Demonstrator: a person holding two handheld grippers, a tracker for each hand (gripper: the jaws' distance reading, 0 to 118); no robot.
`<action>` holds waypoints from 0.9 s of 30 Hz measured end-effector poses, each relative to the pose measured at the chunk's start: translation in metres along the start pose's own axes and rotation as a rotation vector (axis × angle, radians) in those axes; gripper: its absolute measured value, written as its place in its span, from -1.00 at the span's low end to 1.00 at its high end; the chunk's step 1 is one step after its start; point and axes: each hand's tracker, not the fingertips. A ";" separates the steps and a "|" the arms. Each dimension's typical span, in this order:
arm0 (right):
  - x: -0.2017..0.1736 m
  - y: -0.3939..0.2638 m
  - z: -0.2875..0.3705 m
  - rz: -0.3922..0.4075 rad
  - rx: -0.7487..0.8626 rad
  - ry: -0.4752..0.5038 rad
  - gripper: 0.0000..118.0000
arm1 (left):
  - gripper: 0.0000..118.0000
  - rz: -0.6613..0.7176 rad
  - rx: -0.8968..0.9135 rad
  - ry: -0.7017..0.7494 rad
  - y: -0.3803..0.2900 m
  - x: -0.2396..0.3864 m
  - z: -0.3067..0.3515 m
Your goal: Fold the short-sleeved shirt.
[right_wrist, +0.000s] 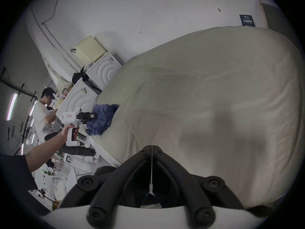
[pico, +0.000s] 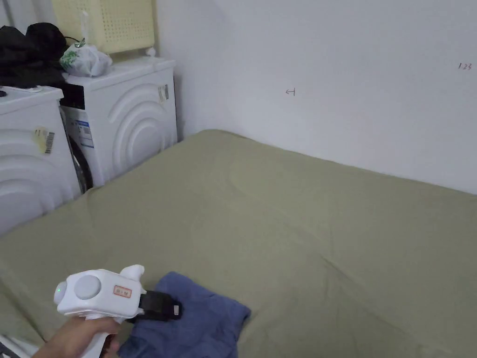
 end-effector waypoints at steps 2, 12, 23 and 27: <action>-0.001 0.000 0.004 0.002 0.002 0.004 -0.95 | 0.97 -0.025 0.008 0.001 -0.001 -0.001 0.021; 0.008 0.015 0.052 0.047 0.129 -0.127 -0.95 | -0.77 -0.227 0.143 0.361 -0.024 0.110 0.058; -0.034 0.134 0.177 0.401 0.690 -0.582 -0.95 | -0.99 -0.457 0.734 0.169 -0.098 0.407 0.043; -0.062 0.171 0.216 0.496 0.849 -0.619 -0.95 | -0.99 -0.574 0.927 0.170 -0.102 0.481 0.065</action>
